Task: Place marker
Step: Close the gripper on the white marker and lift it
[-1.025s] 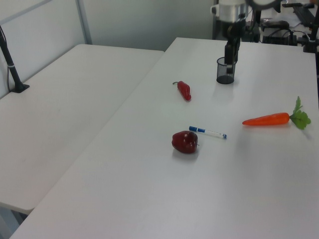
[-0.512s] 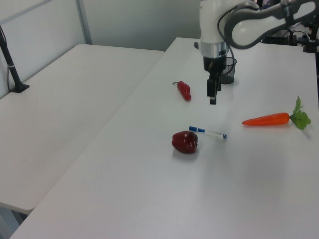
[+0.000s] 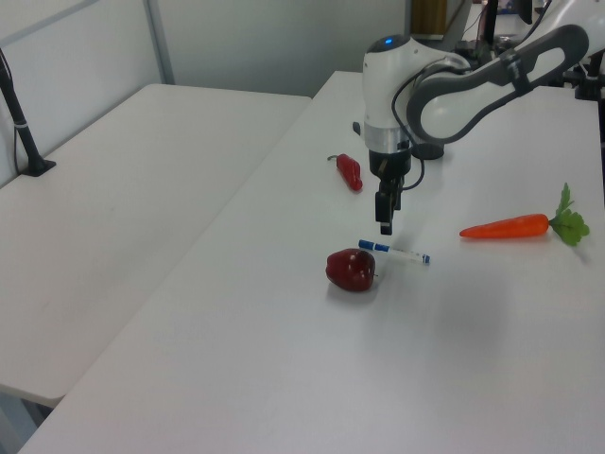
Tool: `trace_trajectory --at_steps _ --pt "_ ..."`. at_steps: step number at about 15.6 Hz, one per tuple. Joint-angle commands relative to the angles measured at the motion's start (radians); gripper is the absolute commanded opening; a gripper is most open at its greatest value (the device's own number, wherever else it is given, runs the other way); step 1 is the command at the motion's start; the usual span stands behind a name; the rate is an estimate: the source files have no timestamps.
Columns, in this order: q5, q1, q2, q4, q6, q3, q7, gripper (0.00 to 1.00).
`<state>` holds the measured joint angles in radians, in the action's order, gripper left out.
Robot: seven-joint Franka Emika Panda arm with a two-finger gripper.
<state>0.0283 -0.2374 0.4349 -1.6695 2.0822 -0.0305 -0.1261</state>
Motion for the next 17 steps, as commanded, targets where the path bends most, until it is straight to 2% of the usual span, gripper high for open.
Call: trace_trajectory --at_steps 1,5,12,14,16,17 --pt "0.007 -0.019 0.034 -0.007 0.076 0.006 -0.056 0.76" --pt "0.013 -0.023 0.059 -0.007 0.108 0.006 -0.070 0.50" --pt "0.030 -0.040 0.079 -0.007 0.134 0.006 -0.110 0.24" --pt "0.031 -0.040 0.078 -0.006 0.130 0.006 -0.115 0.13" --pt "0.031 -0.039 0.071 -0.003 0.125 0.006 -0.115 0.06" --pt "0.030 -0.039 0.067 -0.003 0.121 0.006 -0.115 0.06"
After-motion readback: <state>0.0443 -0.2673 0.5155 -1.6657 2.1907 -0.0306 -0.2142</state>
